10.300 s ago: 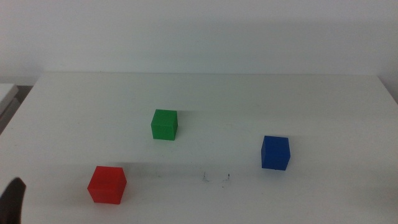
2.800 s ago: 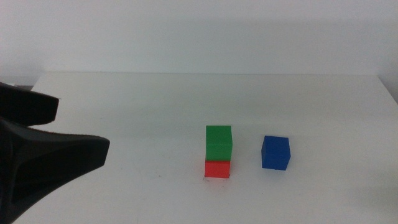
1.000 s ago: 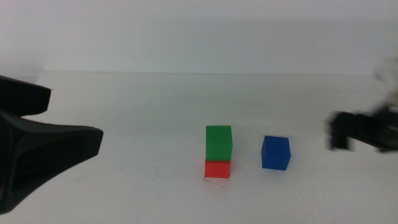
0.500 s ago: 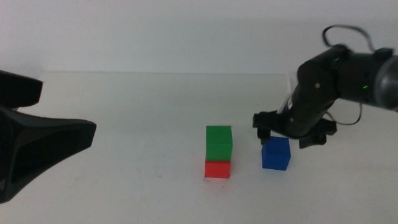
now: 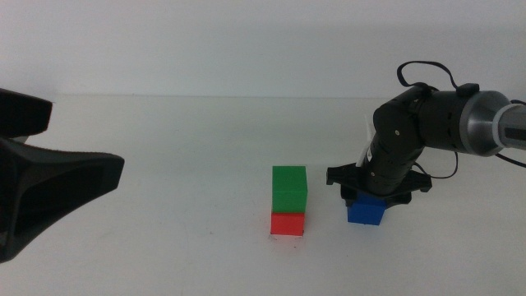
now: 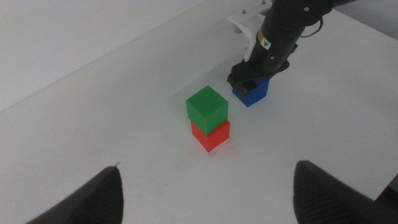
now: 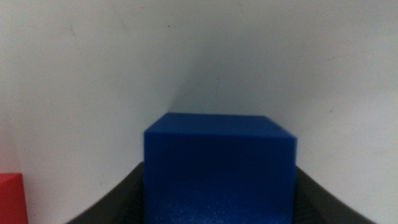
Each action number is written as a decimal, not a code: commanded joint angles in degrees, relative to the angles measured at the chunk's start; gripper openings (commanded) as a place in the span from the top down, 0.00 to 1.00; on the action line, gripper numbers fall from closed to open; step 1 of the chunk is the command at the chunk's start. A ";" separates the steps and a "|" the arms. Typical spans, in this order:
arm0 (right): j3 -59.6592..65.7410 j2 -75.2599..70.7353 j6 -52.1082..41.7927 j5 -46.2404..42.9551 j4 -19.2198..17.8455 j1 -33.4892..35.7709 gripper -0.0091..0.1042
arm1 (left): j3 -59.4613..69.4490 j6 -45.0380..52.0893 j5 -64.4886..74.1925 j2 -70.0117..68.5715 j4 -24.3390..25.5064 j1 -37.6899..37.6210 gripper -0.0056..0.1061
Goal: Stack red cubes first, then green, then blue cubes in a specific spot.
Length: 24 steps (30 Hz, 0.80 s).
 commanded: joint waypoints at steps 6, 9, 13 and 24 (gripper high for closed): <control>-4.35 -9.01 3.88 9.83 -6.01 3.90 0.64 | 0.20 -0.13 -0.93 -0.06 0.20 0.02 0.11; -10.88 -10.00 5.90 18.03 -8.99 7.83 0.64 | 0.20 -0.13 -0.93 -0.06 0.20 0.02 0.11; -18.60 -9.13 6.94 21.97 -8.99 13.35 0.64 | 0.20 -0.13 -0.93 -0.06 0.20 0.02 0.11; -25.39 -2.45 8.81 23.92 -10.27 18.99 0.64 | 0.20 -0.13 -0.93 -0.06 0.20 0.02 0.11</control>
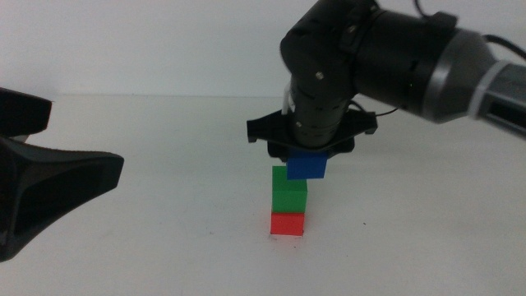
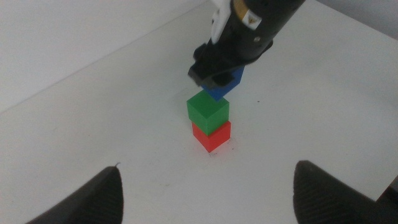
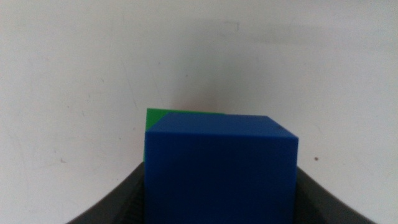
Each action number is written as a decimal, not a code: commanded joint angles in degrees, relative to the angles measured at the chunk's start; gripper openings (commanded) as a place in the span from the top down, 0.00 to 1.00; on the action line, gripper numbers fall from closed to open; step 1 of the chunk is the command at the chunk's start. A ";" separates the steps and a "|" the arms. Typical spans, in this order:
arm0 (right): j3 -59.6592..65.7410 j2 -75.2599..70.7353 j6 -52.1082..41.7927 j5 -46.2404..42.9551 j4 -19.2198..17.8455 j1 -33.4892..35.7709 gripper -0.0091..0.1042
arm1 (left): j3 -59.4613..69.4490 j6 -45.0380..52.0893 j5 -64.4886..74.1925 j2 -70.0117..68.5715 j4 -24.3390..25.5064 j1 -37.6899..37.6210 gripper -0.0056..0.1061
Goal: Stack red cubes first, then green, then blue cubes in a specific spot.
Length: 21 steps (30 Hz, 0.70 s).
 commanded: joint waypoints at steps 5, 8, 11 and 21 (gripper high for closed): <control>-0.56 1.91 0.34 -2.46 -0.63 1.00 0.64 | 0.20 -0.13 -0.79 -0.06 -0.02 0.02 0.11; -0.56 2.04 0.34 -3.18 -0.63 1.57 0.64 | 0.20 -0.13 -0.79 -0.06 -0.02 0.02 0.11; -0.56 2.63 0.34 -3.82 -0.55 1.57 0.64 | 0.20 -0.13 -0.79 -0.06 -0.02 0.02 0.11; -0.56 4.67 0.34 -3.98 -0.81 1.57 0.64 | 0.20 -0.13 -0.79 -0.06 0.09 0.02 0.11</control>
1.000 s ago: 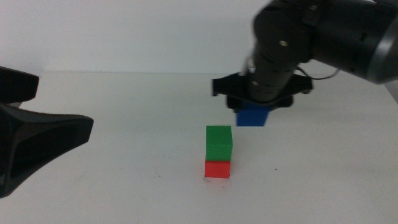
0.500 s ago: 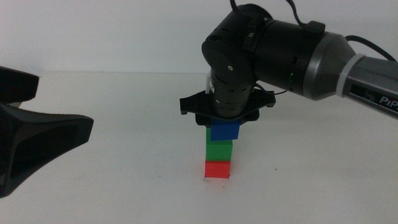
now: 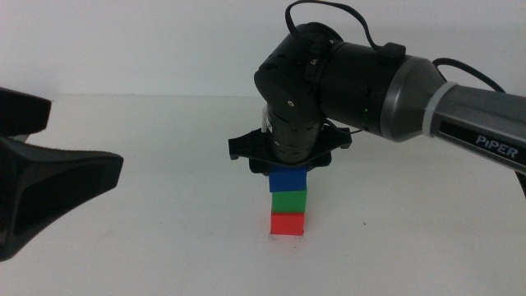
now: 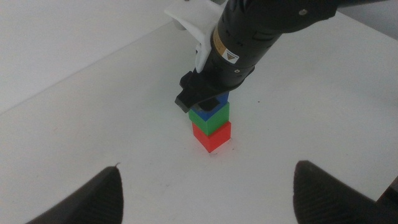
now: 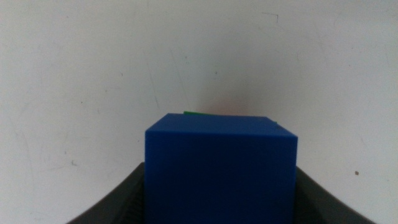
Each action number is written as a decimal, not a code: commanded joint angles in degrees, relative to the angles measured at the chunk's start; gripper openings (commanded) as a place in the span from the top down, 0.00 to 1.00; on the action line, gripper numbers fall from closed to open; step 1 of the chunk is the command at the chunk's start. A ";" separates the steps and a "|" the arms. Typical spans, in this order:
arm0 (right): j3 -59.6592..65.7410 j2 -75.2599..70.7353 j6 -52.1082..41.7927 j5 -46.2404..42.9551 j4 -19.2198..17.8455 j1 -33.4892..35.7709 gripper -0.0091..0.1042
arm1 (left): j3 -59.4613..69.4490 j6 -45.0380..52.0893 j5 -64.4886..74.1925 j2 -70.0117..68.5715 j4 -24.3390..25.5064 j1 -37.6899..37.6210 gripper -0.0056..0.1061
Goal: Stack red cubes first, then green, then blue cubes in a specific spot.
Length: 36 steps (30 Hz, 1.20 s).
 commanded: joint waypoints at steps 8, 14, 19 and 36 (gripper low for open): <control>-0.43 0.39 1.91 0.19 -1.96 0.07 0.62 | 0.20 -0.13 -0.79 -0.06 0.09 0.02 0.11; -0.43 0.39 1.91 1.13 -2.97 -0.05 0.30 | 0.20 -0.13 -0.79 -0.06 0.57 0.02 0.11; -0.43 -1.00 1.91 1.02 -3.23 -0.05 0.10 | 0.20 -0.13 -0.79 -0.06 1.39 0.02 0.11; 43.16 -60.68 -27.80 -19.35 5.91 -23.13 0.10 | 0.20 -0.13 -0.79 -0.06 1.39 0.02 0.11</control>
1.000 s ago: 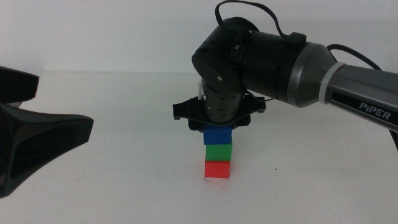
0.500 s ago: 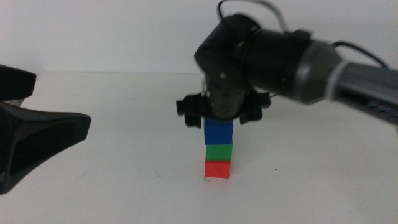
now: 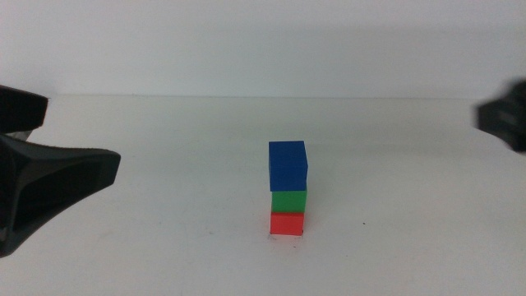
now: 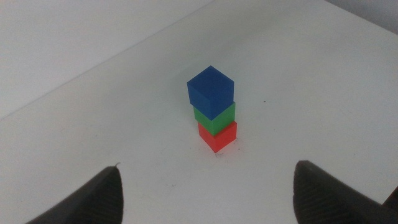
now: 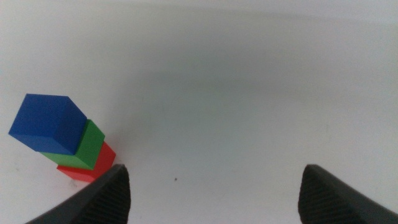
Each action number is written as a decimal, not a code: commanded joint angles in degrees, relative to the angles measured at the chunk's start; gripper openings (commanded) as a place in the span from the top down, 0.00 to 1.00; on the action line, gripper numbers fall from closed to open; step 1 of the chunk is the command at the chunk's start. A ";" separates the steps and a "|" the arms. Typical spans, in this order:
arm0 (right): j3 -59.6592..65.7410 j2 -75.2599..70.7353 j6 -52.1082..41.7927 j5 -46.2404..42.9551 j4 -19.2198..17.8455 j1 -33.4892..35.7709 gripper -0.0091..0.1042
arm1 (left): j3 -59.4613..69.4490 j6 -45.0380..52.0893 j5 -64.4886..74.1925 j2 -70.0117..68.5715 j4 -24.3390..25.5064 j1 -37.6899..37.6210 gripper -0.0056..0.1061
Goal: Stack red cubes first, then green, then blue cubes in a specific spot.
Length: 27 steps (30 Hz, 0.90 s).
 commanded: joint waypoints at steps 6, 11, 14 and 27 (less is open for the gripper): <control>12.89 -12.77 -20.34 -12.31 18.57 -15.99 0.10 | 0.20 -0.13 -0.79 -0.06 0.22 0.02 0.11; 13.00 -13.61 -19.01 -12.87 18.33 -16.54 0.10 | 0.20 -0.13 -0.79 -0.06 0.22 0.02 0.11; 13.00 -13.61 -19.01 -13.01 18.33 -16.54 0.10 | 0.20 -0.13 -0.79 -0.06 0.33 0.02 0.11; 13.00 -13.61 -19.01 -13.01 18.33 -16.54 0.10 | 7.24 -0.13 -10.01 -4.58 -2.68 0.56 0.11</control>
